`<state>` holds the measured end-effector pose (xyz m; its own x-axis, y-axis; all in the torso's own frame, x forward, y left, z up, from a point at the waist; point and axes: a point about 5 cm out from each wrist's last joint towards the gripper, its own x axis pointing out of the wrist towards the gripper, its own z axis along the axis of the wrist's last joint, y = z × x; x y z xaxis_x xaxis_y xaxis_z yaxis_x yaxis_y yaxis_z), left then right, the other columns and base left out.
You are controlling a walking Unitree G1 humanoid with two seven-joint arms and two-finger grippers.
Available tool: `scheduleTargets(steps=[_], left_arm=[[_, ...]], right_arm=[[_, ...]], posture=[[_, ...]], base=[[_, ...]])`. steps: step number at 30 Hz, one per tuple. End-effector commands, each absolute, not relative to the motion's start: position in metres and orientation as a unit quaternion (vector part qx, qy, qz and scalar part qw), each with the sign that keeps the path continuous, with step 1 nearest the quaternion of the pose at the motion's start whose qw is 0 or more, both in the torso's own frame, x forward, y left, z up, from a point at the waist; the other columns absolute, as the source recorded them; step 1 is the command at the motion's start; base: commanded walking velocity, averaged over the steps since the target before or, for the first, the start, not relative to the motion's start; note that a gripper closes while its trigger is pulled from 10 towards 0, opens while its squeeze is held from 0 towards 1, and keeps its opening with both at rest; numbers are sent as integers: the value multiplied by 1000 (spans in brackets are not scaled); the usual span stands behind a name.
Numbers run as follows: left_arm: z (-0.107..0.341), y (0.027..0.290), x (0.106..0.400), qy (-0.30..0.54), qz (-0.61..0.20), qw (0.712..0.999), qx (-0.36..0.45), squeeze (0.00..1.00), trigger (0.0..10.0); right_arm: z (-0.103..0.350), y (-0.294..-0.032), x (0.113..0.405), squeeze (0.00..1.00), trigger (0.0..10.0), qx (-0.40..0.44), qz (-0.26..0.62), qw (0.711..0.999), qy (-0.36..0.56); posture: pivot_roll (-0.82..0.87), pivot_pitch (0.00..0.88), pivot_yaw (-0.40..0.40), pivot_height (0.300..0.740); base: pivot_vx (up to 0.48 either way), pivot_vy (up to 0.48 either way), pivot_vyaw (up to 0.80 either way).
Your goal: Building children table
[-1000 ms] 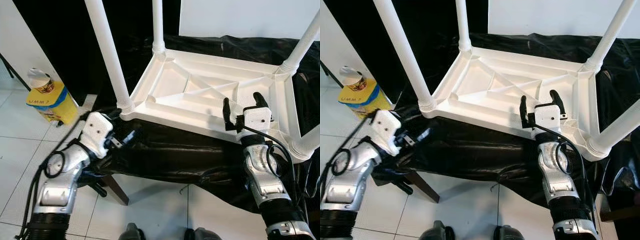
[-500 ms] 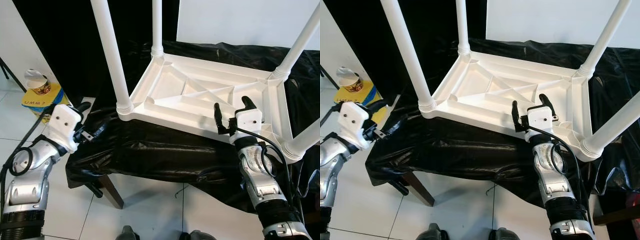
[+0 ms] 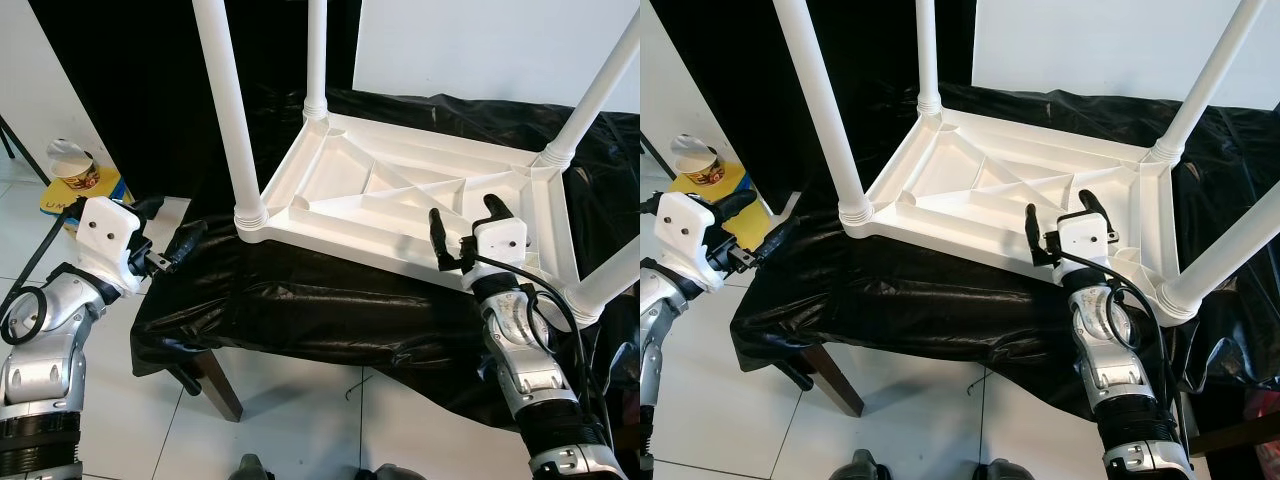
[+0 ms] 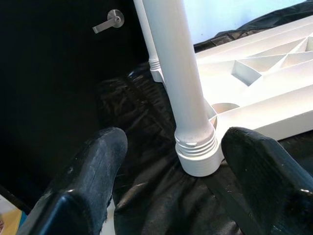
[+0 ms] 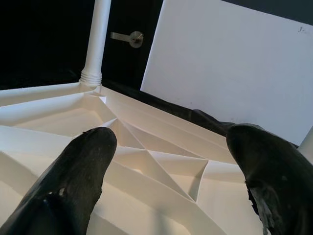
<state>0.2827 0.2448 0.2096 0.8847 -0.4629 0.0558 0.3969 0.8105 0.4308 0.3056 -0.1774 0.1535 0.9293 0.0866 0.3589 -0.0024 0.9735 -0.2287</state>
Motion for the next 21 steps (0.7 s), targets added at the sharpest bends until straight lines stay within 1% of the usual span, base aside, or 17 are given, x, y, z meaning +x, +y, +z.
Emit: scheduleTargets(steps=[1,15,17,21], left_arm=[[210,251,284,-79,-197,957,200,0,10000],[211,252,285,-80,-195,957,199,0,10000],[215,252,293,-88,-198,957,193,0,10000],[217,252,297,-91,-199,957,189,0,10000]], right_arm=[[151,-180,303,0,10000,-112,21,977,-179],[149,-180,303,0,10000,-111,25,978,-174],[150,-181,301,0,10000,-112,31,978,-171],[150,-181,300,0,10000,-113,34,978,-171]], posture=[[102,50,-73,740],[97,56,-82,740],[83,61,-93,740],[83,61,-93,740]], base=[[0,0,0],[0,0,0],[0,0,0],[0,0,0]])
